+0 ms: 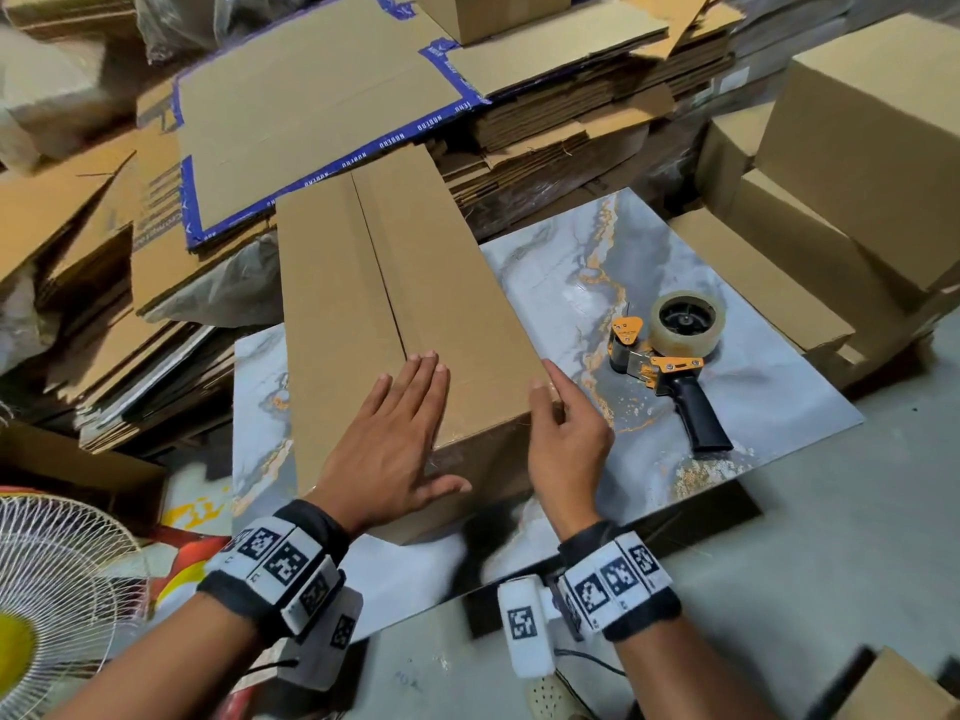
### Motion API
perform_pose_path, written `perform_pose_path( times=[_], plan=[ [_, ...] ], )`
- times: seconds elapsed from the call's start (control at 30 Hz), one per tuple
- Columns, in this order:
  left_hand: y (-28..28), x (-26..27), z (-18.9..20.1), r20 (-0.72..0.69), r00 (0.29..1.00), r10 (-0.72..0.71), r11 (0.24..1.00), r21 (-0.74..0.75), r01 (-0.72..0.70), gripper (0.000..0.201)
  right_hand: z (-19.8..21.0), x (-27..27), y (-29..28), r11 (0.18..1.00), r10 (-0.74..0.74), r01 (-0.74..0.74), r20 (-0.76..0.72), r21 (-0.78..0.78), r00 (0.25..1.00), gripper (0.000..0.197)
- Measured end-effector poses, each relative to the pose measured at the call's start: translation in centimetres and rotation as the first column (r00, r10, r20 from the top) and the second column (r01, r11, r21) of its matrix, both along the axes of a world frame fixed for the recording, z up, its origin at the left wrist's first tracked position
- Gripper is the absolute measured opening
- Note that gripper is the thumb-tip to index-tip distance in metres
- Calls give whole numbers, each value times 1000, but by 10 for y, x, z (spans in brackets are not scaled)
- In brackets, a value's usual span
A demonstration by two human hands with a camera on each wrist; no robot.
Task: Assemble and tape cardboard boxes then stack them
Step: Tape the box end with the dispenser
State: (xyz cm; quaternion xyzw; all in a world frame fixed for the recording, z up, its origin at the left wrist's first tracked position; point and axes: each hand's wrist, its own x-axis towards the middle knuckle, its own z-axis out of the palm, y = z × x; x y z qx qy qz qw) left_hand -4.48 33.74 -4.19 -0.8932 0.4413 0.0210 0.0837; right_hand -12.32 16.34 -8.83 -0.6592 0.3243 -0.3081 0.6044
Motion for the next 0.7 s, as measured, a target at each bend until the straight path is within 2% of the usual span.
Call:
perform_pose_path(
  times=[0.07, 0.13, 0.17, 0.23, 0.27, 0.37, 0.4, 0.47, 0.53, 0.57, 0.7],
  plan=[
    [-1, -1, 1, 3, 1000, 3, 1000, 6, -3, 120, 3, 2, -2, 998, -58, 57, 32, 21, 998, 26],
    [0, -1, 1, 0, 1000, 6, 1000, 10, -6, 119, 9, 5, 8, 998, -57, 56, 44, 34, 997, 29],
    [0, -1, 1, 0, 1000, 8, 1000, 10, -8, 119, 11, 7, 15, 999, -40, 40, 39, 5, 998, 35],
    [0, -1, 1, 0, 1000, 5, 1000, 5, -5, 119, 7, 11, 28, 987, -14, 15, 7, -159, 1000, 54],
    [1, -1, 1, -1, 1000, 1, 1000, 2, -1, 118, 3, 12, 30, 974, -14, 16, 8, -224, 1000, 56],
    [1, -2, 2, 0, 1000, 1, 1000, 5, -1, 120, -4, 17, 12, 954, -101, 124, 97, -274, 990, 35],
    [1, -2, 2, 5, 1000, 4, 1000, 5, -4, 120, -3, 19, 2, 958, -141, 163, 108, -237, 984, 34],
    [0, -2, 2, 10, 1000, 6, 1000, 8, -6, 120, 5, 27, -12, 978, -186, 195, 103, -80, 977, 43],
    [0, -3, 3, 11, 1000, 4, 1000, 11, -4, 119, 17, 37, -12, 969, -228, 200, 215, 143, 950, 44],
    [0, -3, 2, 14, 1000, 1, 1000, 9, -1, 119, 22, 42, -8, 955, -269, 219, 270, 199, 925, 43],
    [1, -2, 1, 24, 1000, -4, 1000, 22, 4, 120, 15, 51, 2, 924, -371, 307, 351, 227, 860, 35]
  ],
)
